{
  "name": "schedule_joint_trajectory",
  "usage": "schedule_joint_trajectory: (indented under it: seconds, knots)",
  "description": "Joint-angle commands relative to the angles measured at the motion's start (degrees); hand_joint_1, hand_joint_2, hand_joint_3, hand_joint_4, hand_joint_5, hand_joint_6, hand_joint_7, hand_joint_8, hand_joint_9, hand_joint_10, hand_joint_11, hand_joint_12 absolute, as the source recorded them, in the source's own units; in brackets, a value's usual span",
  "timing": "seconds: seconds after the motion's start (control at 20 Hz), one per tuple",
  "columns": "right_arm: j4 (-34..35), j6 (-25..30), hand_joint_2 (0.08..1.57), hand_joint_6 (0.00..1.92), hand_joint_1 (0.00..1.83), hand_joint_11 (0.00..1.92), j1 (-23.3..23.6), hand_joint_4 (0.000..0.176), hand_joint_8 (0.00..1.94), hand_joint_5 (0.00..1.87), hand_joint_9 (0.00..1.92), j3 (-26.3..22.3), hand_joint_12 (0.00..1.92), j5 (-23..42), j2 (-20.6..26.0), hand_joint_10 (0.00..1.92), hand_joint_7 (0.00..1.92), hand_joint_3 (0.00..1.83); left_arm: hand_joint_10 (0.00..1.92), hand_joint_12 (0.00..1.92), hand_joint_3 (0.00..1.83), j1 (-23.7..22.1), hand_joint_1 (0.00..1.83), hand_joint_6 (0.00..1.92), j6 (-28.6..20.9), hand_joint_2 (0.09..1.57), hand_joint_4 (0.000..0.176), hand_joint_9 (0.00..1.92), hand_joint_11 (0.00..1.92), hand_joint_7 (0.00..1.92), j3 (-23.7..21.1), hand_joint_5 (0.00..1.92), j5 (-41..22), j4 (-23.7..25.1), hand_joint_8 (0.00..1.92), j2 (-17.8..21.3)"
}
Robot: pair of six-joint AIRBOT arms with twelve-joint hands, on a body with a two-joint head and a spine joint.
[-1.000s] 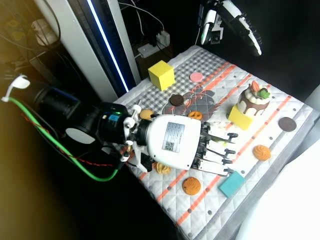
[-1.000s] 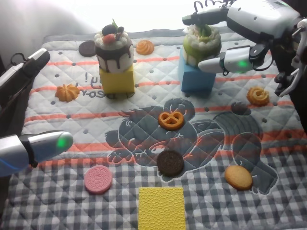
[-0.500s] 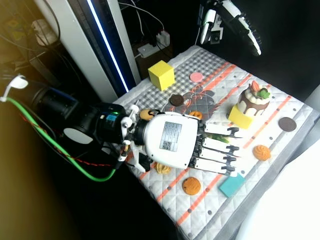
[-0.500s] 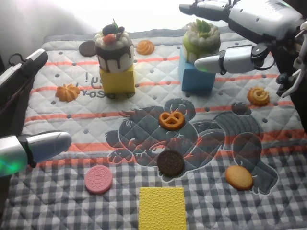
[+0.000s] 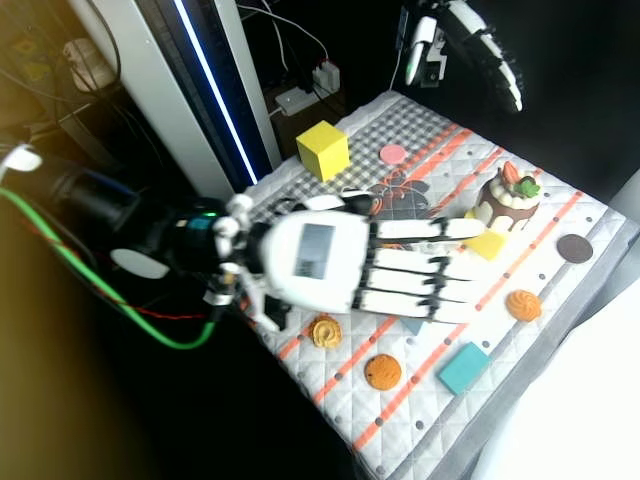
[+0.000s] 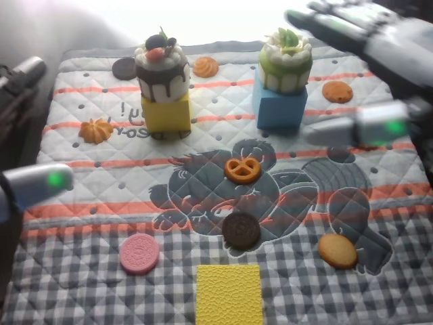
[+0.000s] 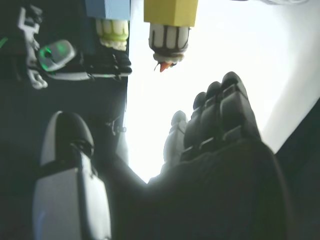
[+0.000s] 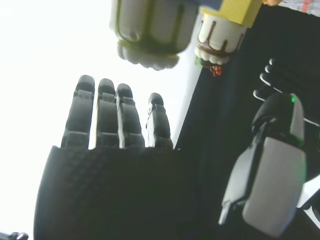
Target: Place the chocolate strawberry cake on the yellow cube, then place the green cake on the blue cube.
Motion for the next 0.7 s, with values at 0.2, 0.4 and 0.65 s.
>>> schedule_joint_trajectory:
  seconds: [0.2, 0.4, 0.65]
  knots:
    - [6.4, 0.3, 0.86, 0.0, 0.52, 0.0, -11.4, 0.176, 0.0, 0.0, 0.0, -7.7, 0.0, 27.2, 7.0, 0.0, 0.0, 0.0, 0.0, 0.0, 0.0, -0.9, 0.56, 0.0, -2.7, 0.86, 0.176, 0.0, 0.0, 0.0, -0.3, 0.0, -12.8, 4.6, 0.0, 4.0]
    - [9.6, 1.0, 0.83, 0.0, 0.53, 0.0, -22.6, 0.176, 0.0, 0.0, 0.0, -13.2, 0.0, 41.0, 10.2, 0.0, 0.0, 0.0, 0.0, 0.0, 0.02, -0.4, 0.42, 0.0, -5.5, 0.98, 0.176, 0.0, 0.0, 0.0, -1.1, 0.0, -16.3, 7.5, 0.0, 4.2]
    - [11.5, 4.3, 0.88, 0.0, 0.56, 0.0, -25.3, 0.176, 0.0, 0.0, 0.0, -11.3, 0.0, 43.3, 10.9, 0.0, 0.0, 0.01, 0.0, 0.0, 0.01, -2.1, 0.3, 0.0, -16.8, 0.99, 0.176, 0.0, 0.0, 0.0, 4.8, 0.0, -16.2, 7.3, 0.0, 2.5]
